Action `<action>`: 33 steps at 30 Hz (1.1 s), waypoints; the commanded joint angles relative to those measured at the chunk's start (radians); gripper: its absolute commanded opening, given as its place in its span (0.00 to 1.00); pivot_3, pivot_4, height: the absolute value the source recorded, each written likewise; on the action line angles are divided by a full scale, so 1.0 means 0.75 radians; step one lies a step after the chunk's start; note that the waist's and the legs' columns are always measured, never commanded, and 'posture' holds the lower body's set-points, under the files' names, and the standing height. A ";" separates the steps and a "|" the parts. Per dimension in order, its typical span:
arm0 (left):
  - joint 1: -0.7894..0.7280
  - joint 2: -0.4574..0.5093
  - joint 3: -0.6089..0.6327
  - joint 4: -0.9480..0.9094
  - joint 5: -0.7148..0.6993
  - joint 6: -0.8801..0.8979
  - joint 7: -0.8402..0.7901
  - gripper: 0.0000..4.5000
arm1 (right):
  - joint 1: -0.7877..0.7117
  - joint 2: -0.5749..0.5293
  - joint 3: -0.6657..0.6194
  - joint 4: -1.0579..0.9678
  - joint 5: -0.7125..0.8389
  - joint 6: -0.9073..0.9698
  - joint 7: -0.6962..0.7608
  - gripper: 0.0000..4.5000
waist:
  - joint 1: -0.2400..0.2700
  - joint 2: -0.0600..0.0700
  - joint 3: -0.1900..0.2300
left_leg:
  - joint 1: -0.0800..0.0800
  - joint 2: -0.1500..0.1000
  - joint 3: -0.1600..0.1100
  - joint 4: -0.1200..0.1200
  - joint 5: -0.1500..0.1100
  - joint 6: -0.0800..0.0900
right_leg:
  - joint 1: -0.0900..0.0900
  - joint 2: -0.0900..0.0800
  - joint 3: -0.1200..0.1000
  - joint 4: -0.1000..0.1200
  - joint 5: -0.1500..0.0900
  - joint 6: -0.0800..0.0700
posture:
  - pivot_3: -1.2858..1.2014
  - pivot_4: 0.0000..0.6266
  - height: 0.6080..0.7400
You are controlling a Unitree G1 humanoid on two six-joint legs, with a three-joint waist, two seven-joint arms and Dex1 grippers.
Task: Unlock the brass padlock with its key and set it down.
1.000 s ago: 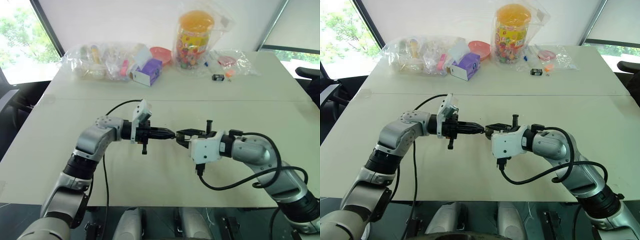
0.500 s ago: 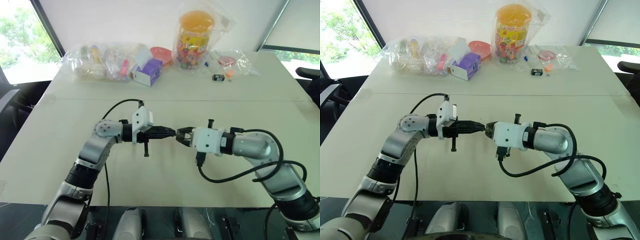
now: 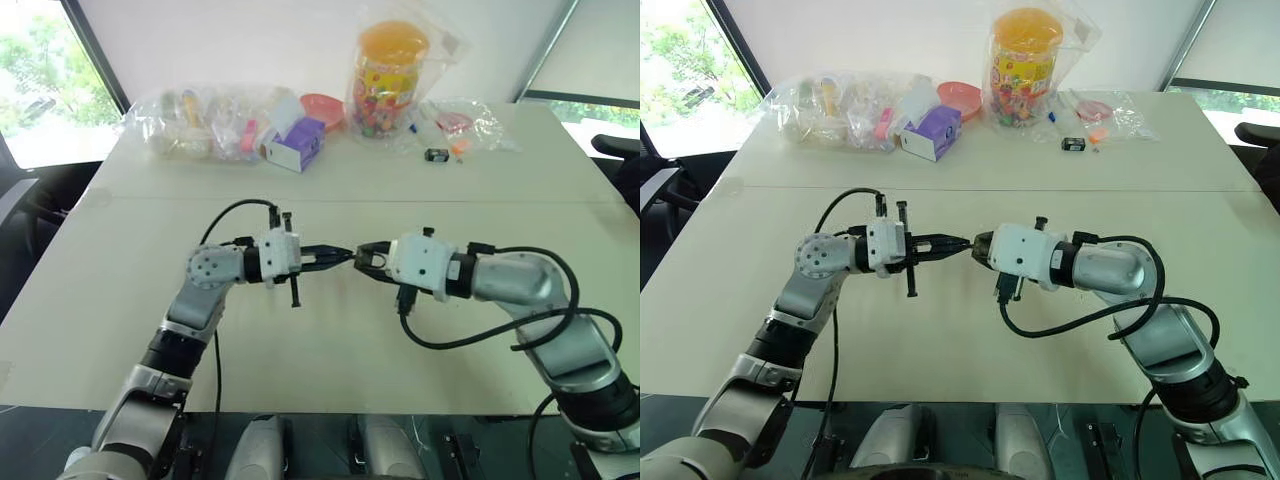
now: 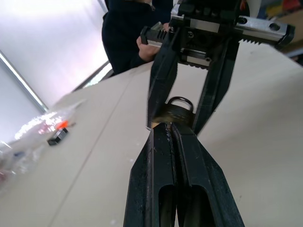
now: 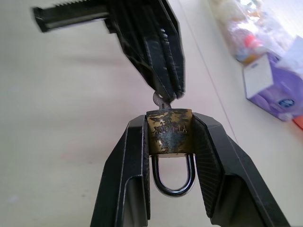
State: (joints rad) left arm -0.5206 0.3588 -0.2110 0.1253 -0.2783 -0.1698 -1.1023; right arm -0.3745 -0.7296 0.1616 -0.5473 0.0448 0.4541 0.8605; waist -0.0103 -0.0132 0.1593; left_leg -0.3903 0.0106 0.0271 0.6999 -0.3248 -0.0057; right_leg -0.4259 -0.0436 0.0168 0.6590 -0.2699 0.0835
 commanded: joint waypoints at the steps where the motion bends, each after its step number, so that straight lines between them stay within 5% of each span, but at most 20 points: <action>1: -0.043 0.010 0.053 -0.124 -0.205 0.490 0.089 0.01 | -0.032 -0.015 -0.040 -0.025 0.003 -0.006 -0.015 0.15 | -0.001 0.000 0.000 | 0.000 0.000 0.000 0.000 0.000 0.000 | 0.000 0.000 0.000 0.000 0.000 0.000 | 0.52 0.24 0.96; 5: -0.082 0.080 0.112 -0.182 -0.543 1.212 0.129 0.01 | -0.033 -0.022 -0.033 -0.029 -0.002 -0.008 -0.018 0.15 | -0.004 0.000 0.000 | 0.000 0.001 0.000 0.000 0.000 0.000 | 0.000 0.001 0.000 0.001 0.000 0.000 | 0.52 0.24 0.96; 10: -0.100 0.074 0.179 -0.221 -0.679 1.468 0.194 0.01 | -0.032 -0.022 -0.027 -0.031 -0.004 -0.007 -0.021 0.15 | -0.003 0.000 0.000 | 0.001 0.001 -0.001 0.000 0.000 0.000 | 0.000 0.001 0.000 0.002 0.000 0.000 | 0.52 0.24 0.96; 13: -0.106 0.069 0.199 -0.228 -0.697 1.516 0.217 0.01 | -0.032 -0.023 -0.023 -0.034 -0.004 -0.004 -0.021 0.15 | 0.000 0.000 0.000 | 0.001 0.000 -0.001 0.000 0.000 0.000 | 0.000 -0.001 0.000 0.001 0.000 0.000 | 0.52 0.24 0.96; 16: -0.125 0.052 0.222 -0.201 -0.691 1.524 0.251 0.19 | -0.030 -0.023 -0.020 -0.040 -0.005 -0.002 -0.021 0.15 | 0.000 0.000 0.000 | 0.001 0.000 -0.001 0.000 0.000 0.000 | 0.000 -0.001 0.000 0.001 0.000 0.000 | 0.52 0.24 0.96; 21: -0.137 0.050 0.225 -0.184 -0.661 1.502 0.250 0.75 | -0.031 -0.023 -0.014 -0.049 -0.005 0.005 -0.019 0.15 | -0.001 0.000 0.000 | 0.001 0.000 -0.001 0.000 0.000 0.000 | 0.000 -0.001 0.000 0.001 0.000 0.000 | 0.52 0.24 0.96; 33: -0.149 0.021 0.205 -0.131 -0.620 1.450 0.235 0.75 | -0.035 -0.019 0.010 -0.113 0.016 0.055 -0.009 0.15 | 0.000 0.000 0.000 | 0.001 0.000 0.000 0.000 0.000 0.000 | 0.000 -0.002 0.001 0.001 0.000 0.000 | 0.52 0.24 0.96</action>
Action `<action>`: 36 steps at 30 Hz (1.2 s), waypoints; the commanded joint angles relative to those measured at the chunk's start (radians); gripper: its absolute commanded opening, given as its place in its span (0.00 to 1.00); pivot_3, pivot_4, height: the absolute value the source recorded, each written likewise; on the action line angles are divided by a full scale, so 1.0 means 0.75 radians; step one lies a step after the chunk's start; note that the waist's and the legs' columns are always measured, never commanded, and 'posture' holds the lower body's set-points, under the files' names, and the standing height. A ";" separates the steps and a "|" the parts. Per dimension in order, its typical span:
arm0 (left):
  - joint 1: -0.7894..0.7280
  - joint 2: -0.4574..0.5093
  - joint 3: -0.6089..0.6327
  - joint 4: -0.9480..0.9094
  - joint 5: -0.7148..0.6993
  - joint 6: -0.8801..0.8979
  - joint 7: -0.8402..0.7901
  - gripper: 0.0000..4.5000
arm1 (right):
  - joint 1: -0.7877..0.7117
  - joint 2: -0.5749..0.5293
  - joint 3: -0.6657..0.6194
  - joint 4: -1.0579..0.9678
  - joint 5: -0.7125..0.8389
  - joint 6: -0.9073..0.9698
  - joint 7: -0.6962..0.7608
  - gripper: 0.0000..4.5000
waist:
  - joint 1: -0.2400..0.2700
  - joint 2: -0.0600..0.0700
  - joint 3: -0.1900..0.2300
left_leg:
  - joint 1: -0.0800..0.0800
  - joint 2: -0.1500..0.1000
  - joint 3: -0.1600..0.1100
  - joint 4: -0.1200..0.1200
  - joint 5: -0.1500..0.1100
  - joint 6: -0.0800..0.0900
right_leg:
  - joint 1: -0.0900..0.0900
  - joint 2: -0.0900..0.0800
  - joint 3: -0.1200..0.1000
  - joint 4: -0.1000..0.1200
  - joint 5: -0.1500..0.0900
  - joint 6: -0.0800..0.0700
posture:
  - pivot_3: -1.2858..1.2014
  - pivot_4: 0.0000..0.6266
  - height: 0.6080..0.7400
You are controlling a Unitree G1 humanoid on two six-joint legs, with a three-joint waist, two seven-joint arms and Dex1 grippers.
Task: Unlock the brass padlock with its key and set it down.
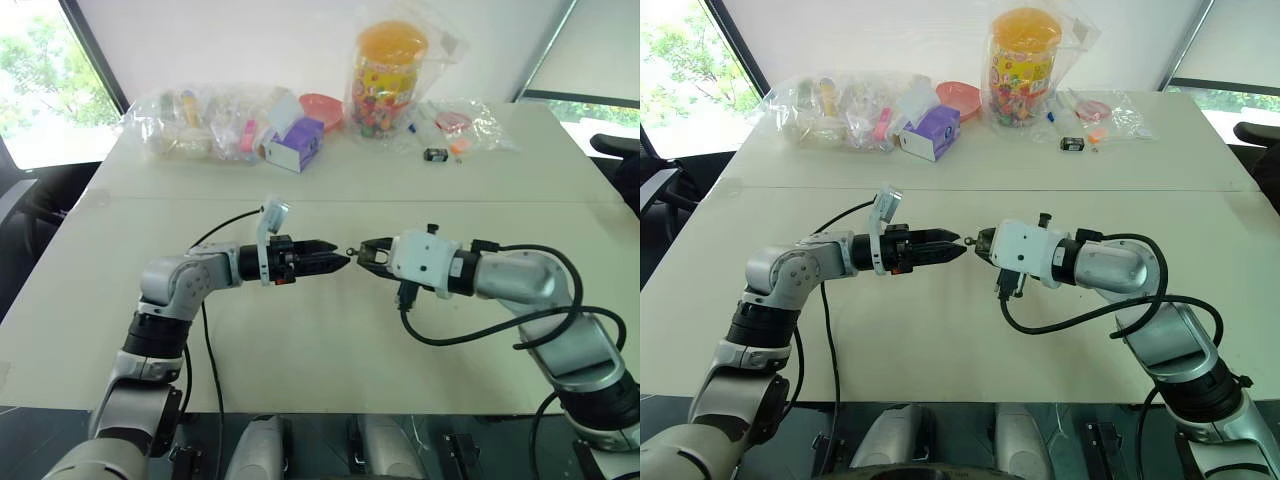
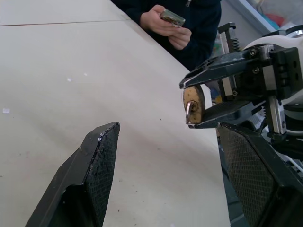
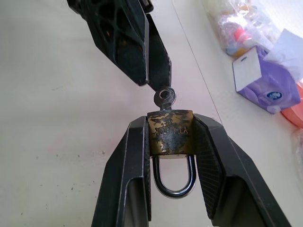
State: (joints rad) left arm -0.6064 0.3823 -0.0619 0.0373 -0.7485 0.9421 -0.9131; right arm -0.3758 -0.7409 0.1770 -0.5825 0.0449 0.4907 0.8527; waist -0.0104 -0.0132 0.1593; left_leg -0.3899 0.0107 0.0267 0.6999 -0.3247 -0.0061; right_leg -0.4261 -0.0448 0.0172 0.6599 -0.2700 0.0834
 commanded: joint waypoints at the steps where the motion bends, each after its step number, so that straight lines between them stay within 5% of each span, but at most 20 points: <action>1: -0.035 -0.012 0.006 -0.013 0.010 -0.034 -0.019 0.75 | -0.033 -0.004 -0.008 -0.072 0.017 0.012 0.001 0.15 | 0.000 0.000 0.000 | 0.000 0.000 0.000 0.000 0.000 0.000 | 0.000 0.000 0.000 0.000 0.000 0.000 | 0.52 0.24 0.96; 5: -0.034 -0.017 -0.007 -0.011 0.020 -0.046 -0.036 0.56 | -0.030 0.000 0.007 -0.107 0.027 0.044 0.001 0.15 | 0.000 0.000 0.000 | 0.000 0.000 0.000 0.000 0.000 0.000 | 0.000 0.000 0.000 0.000 0.000 0.000 | 0.52 0.24 0.96; 10: -0.031 -0.016 -0.020 -0.020 0.034 -0.045 -0.067 0.01 | -0.032 0.001 0.014 -0.125 0.030 0.068 -0.004 0.15 | 0.000 0.000 0.000 | 0.000 0.000 0.000 0.000 0.000 0.000 | 0.000 0.000 0.000 0.000 0.000 0.000 | 0.52 0.24 0.96; 36: 0.005 0.043 -0.062 -0.083 0.018 0.060 -0.140 0.01 | -0.067 -0.003 0.001 -0.106 0.040 0.079 -0.005 0.15 | -0.001 0.000 0.000 | 0.000 0.000 0.000 0.000 0.000 0.000 | 0.000 0.000 0.000 0.000 0.000 0.000 | 0.52 0.24 0.96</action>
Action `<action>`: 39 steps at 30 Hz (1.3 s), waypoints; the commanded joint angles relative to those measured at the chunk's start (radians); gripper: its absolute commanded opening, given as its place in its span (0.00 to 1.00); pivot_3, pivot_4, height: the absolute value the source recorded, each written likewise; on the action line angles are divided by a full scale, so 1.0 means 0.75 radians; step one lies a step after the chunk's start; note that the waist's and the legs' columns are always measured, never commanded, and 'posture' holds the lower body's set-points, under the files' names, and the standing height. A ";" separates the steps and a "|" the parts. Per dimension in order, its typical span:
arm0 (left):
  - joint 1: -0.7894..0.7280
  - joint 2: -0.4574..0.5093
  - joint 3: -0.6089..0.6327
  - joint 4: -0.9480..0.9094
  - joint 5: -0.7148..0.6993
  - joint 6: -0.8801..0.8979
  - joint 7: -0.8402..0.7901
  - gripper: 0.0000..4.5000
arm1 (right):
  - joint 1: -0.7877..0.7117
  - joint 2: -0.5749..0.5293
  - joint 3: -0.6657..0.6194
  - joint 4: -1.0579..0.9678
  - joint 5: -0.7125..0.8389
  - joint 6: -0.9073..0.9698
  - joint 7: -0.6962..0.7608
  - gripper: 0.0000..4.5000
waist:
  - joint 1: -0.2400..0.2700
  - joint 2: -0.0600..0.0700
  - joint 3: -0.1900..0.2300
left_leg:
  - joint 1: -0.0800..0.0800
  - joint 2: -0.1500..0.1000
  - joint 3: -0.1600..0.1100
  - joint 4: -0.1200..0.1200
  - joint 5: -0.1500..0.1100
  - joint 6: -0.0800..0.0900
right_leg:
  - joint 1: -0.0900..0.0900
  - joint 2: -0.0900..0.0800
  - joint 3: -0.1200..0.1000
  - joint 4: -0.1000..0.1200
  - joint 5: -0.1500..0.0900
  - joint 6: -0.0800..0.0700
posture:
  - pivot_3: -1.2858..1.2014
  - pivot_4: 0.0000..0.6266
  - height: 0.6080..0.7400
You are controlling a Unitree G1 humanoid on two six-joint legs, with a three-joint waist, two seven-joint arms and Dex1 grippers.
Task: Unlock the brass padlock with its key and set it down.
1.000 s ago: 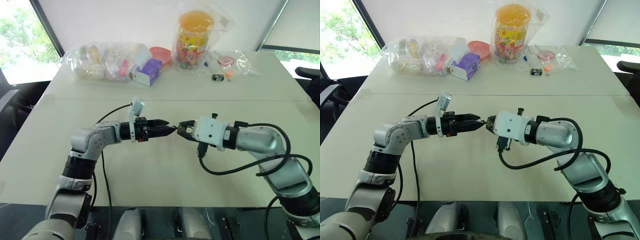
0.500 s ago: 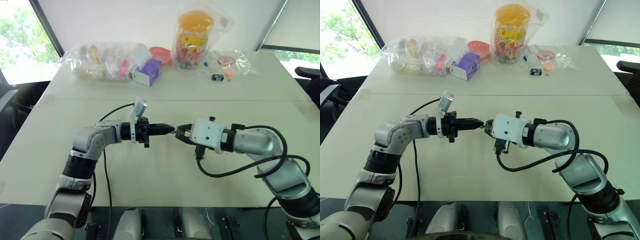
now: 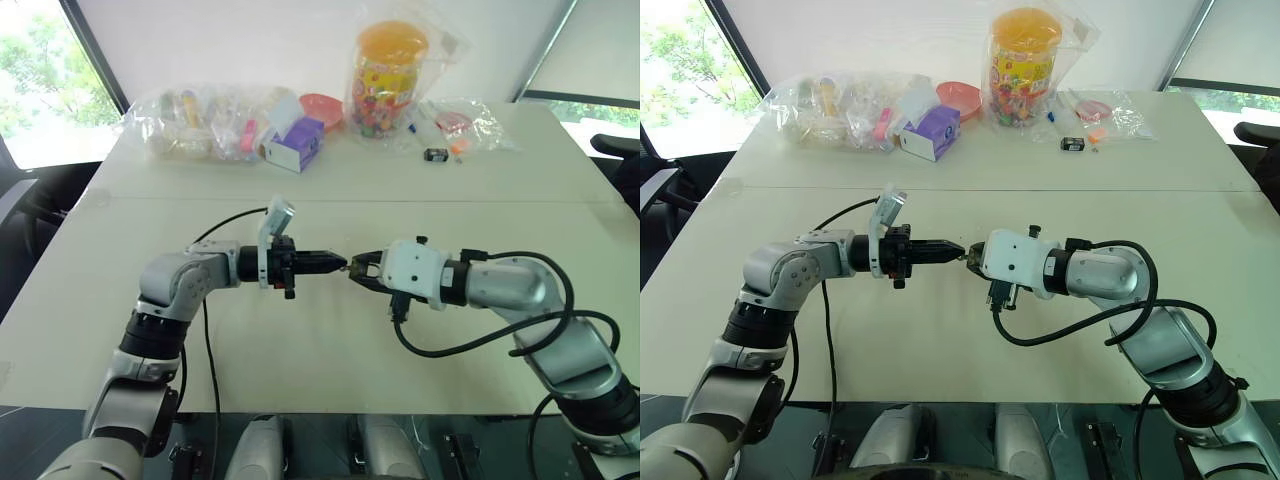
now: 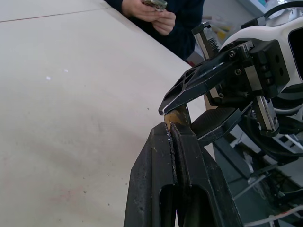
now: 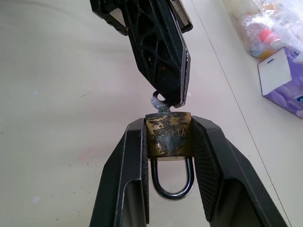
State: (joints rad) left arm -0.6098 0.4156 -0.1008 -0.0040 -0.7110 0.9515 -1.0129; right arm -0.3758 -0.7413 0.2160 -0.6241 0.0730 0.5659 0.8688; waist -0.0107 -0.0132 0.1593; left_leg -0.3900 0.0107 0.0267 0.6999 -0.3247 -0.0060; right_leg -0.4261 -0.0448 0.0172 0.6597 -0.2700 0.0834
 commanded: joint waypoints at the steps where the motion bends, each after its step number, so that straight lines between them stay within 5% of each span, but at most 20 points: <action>1: 0.004 -0.010 0.001 -0.017 -0.036 0.058 0.006 0.01 | -0.068 -0.003 -0.052 -0.048 0.002 -0.024 -0.025 0.15 | 0.000 0.000 0.000 | 0.000 0.000 0.000 0.000 0.000 0.000 | 0.000 0.000 0.000 0.000 0.000 0.000 | 0.52 0.24 0.96; 6: -0.017 -0.037 0.045 0.026 -0.053 0.100 0.048 0.53 | -0.071 -0.005 -0.048 -0.052 0.005 -0.019 -0.030 0.15 | 0.001 0.000 0.000 | 0.000 0.000 0.000 0.000 0.000 0.000 | 0.000 0.000 0.000 0.000 0.000 0.000 | 0.52 0.24 0.96; 39: -0.104 -0.110 0.203 0.160 -0.107 0.152 0.151 0.53 | -0.047 -0.019 -0.017 -0.087 0.016 -0.002 -0.037 0.15 | 0.000 0.000 0.000 | 0.000 0.000 0.000 0.000 0.000 0.000 | 0.000 -0.001 0.000 0.000 0.000 0.000 | 0.52 0.24 0.96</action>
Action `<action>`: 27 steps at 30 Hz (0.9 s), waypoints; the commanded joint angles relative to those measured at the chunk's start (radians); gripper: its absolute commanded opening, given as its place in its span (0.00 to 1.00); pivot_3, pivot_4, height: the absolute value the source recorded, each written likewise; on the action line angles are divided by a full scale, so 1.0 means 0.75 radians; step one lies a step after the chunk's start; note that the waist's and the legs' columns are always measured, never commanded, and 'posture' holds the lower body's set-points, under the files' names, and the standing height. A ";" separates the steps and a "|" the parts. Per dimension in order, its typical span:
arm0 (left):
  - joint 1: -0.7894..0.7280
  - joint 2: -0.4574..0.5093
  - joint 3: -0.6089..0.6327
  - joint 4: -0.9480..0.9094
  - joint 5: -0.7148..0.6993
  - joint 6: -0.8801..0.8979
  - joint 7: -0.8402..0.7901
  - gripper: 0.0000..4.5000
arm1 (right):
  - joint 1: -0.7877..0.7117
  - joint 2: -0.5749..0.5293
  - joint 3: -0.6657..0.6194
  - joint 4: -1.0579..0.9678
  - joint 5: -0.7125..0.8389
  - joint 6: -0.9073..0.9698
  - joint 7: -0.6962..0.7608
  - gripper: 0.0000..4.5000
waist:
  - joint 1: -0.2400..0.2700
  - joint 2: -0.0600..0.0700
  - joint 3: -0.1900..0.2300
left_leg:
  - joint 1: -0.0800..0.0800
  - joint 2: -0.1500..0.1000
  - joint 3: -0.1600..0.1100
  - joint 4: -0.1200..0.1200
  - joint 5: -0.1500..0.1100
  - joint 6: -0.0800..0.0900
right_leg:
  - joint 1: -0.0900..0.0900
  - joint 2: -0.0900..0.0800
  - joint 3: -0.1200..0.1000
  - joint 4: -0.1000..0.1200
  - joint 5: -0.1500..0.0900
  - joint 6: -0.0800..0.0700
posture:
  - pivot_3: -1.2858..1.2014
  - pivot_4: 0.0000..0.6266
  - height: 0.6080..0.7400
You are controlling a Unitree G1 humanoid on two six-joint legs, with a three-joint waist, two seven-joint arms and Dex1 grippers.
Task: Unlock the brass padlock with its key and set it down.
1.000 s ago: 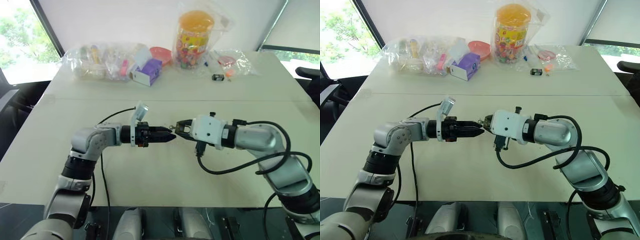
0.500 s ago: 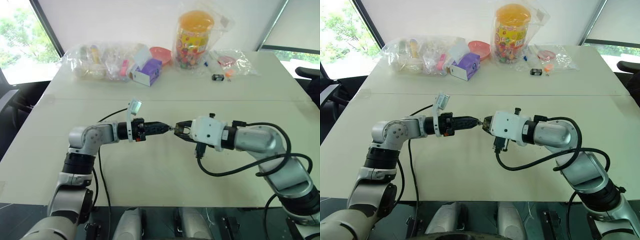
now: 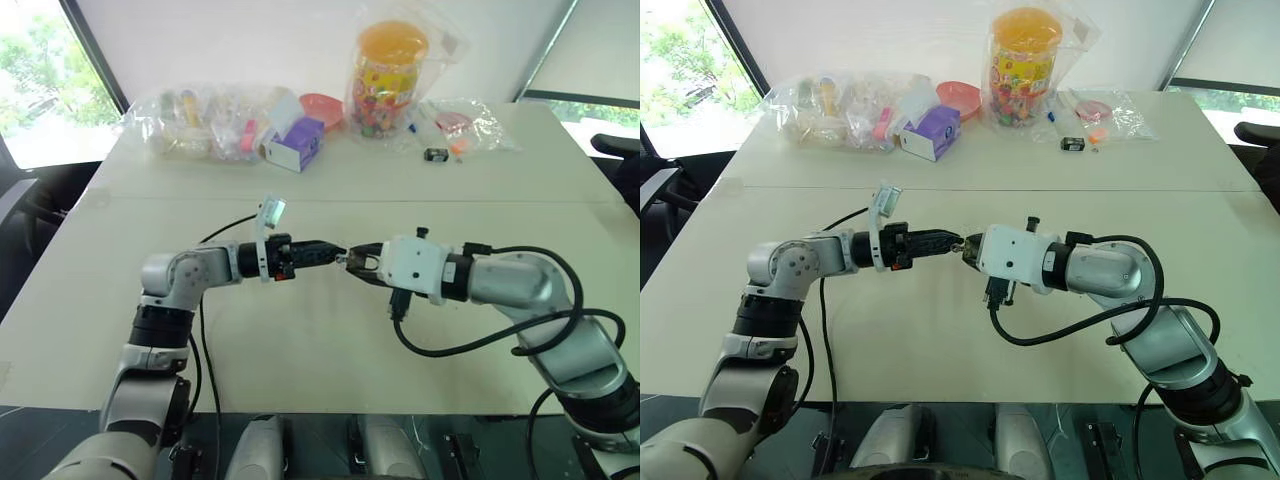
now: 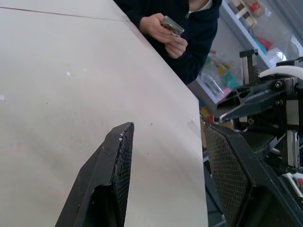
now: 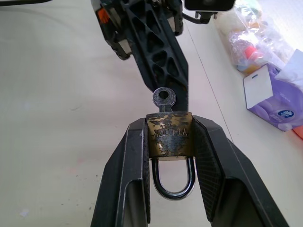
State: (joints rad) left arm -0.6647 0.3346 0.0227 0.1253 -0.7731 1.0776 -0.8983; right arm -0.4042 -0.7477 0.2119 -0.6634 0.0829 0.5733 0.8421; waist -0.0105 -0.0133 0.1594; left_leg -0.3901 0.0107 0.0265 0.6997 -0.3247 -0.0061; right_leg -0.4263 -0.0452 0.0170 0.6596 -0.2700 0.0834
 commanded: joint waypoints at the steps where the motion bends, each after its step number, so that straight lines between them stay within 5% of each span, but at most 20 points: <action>1: -0.030 -0.001 0.038 -0.017 -0.031 -0.009 -0.004 0.53 | -0.008 -0.011 -0.011 -0.034 0.002 -0.013 -0.001 0.15 | 0.000 0.000 0.000 | 0.000 0.000 0.000 0.000 0.000 0.000 | 0.000 0.000 0.000 0.000 0.000 0.000 | 0.52 0.24 0.96; 27: 0.035 0.071 -0.004 -0.104 -0.105 0.077 -0.065 0.53 | -0.016 -0.027 -0.018 -0.020 0.006 -0.025 0.004 0.15 | 0.001 0.000 0.000 | 0.000 0.000 0.000 0.000 0.000 0.000 | 0.000 0.000 0.000 0.000 0.000 0.000 | 0.52 0.24 0.96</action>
State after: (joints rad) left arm -0.6353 0.3834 0.0186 0.0885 -0.8383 1.1433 -0.9318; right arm -0.4031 -0.7631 0.2142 -0.6618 0.0833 0.5691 0.8470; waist -0.0101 -0.0134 0.1594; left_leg -0.3901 0.0107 0.0266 0.6997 -0.3247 -0.0061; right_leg -0.4263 -0.0454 0.0172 0.6594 -0.2700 0.0833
